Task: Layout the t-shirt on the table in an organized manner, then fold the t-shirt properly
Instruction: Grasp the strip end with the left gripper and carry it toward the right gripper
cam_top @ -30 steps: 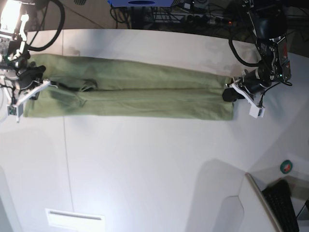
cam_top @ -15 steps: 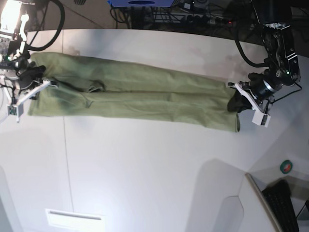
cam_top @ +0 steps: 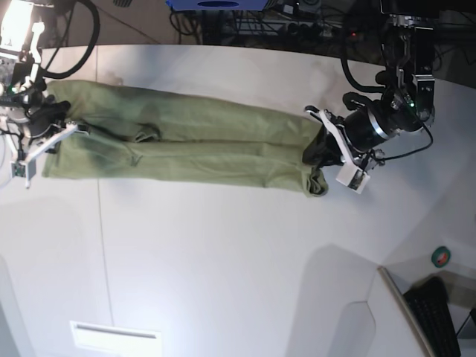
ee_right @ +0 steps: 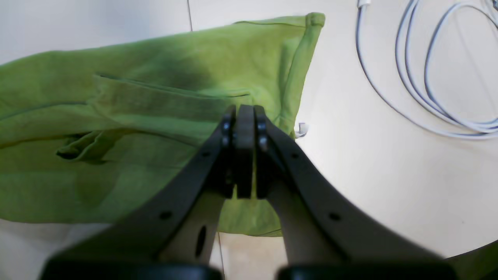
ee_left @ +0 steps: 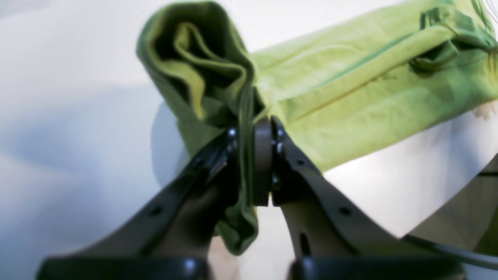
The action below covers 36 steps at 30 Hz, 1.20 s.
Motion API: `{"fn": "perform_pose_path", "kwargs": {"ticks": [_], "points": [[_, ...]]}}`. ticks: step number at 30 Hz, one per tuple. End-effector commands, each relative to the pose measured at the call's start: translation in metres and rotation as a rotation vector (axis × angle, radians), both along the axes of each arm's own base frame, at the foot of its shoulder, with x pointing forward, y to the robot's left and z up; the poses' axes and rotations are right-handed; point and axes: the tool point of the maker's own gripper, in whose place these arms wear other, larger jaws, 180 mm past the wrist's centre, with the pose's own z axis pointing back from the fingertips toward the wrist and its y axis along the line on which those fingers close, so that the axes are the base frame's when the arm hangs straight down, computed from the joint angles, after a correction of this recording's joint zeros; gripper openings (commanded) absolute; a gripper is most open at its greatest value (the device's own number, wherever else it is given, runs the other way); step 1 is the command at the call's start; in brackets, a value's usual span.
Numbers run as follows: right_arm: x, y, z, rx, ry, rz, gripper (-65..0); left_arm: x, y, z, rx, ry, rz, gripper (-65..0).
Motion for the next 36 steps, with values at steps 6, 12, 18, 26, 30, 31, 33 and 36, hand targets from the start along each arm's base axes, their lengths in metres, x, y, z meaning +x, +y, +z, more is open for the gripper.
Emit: {"fn": "perform_pose_path", "kwargs": {"ticks": [6, 12, 18, 26, 30, 31, 33, 36], "points": [[0.008, -0.003, 0.010, -0.013, -0.041, 0.002, -65.0, 0.001, -0.033, 0.011, -0.048, -0.034, -0.085, -65.0], [0.008, -0.003, 0.010, -0.013, -0.041, 0.002, -65.0, -0.001, -0.053, 0.008, -0.058, -0.019, -0.116, -65.0], [0.008, -0.003, 0.010, -0.013, -0.041, 0.002, -65.0, -0.005, -0.073, 0.015, -0.075, -0.035, -0.173, -65.0], [0.008, -0.003, 0.010, -0.013, -0.041, 0.002, -65.0, -0.009, -0.092, 0.021, -0.091, -0.050, -0.224, -65.0], [0.008, -0.003, 0.010, -0.013, -0.041, 0.002, -65.0, -0.012, -0.095, 0.021, -0.093, -0.046, -0.235, -65.0], [0.008, -0.003, 0.010, -0.013, -0.039, 0.002, -65.0, -0.012, -0.095, 0.021, -0.093, -0.046, -0.235, -65.0], [0.008, -0.003, 0.010, -0.013, -0.039, 0.002, -65.0, -0.012, -0.095, 0.020, -0.093, -0.045, -0.234, -65.0], [0.008, -0.003, 0.010, -0.013, -0.039, 0.002, -65.0, -0.012, -0.095, 0.020, -0.094, -0.044, -0.234, -65.0]]}}
